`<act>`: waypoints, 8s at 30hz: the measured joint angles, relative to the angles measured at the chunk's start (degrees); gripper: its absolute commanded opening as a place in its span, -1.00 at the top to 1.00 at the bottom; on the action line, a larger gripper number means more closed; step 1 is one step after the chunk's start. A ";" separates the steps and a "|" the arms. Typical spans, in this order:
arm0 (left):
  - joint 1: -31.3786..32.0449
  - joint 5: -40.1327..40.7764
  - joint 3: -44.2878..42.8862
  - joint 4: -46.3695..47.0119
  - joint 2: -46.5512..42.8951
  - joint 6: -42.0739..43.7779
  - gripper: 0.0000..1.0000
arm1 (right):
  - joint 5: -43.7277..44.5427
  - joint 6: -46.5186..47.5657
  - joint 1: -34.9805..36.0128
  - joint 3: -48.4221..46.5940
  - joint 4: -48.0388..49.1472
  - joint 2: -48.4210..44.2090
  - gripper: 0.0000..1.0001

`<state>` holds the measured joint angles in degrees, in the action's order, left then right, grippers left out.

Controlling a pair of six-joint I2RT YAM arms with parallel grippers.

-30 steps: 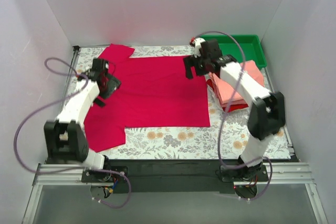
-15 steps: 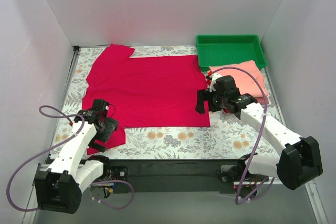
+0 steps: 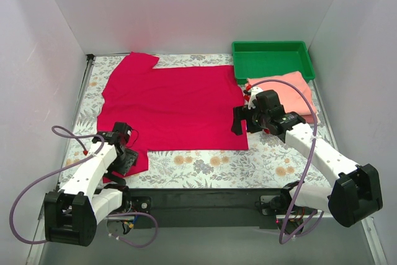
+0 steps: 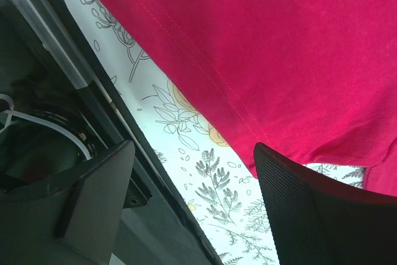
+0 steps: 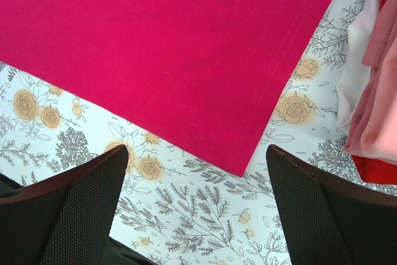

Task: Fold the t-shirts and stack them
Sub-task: Fold the tshirt

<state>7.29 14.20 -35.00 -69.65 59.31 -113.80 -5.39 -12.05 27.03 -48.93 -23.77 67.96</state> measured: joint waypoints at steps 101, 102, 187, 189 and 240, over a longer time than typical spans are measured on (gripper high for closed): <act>0.31 8.92 -2.19 -3.32 -14.62 -0.57 1.00 | -3.74 -13.00 4.61 24.55 5.46 -12.90 0.97; 0.31 9.29 -3.15 -2.89 -14.10 -0.57 1.00 | -3.56 -12.94 4.59 23.67 5.20 -12.07 0.97; -2.58 -6.01 -9.31 45.72 25.51 19.82 -0.31 | -8.70 -3.56 -0.20 2.21 18.12 22.60 -0.97; -2.25 -6.01 -3.08 43.67 17.75 17.94 -0.31 | -8.55 -4.42 0.44 7.80 19.74 17.44 -0.96; -1.55 -0.83 -15.37 40.28 29.46 10.47 0.80 | -6.67 -4.94 1.66 17.46 13.09 3.04 -0.97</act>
<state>5.74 13.37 -50.37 -29.36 88.77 -103.33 -12.05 -16.99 28.69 -31.46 -10.68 71.00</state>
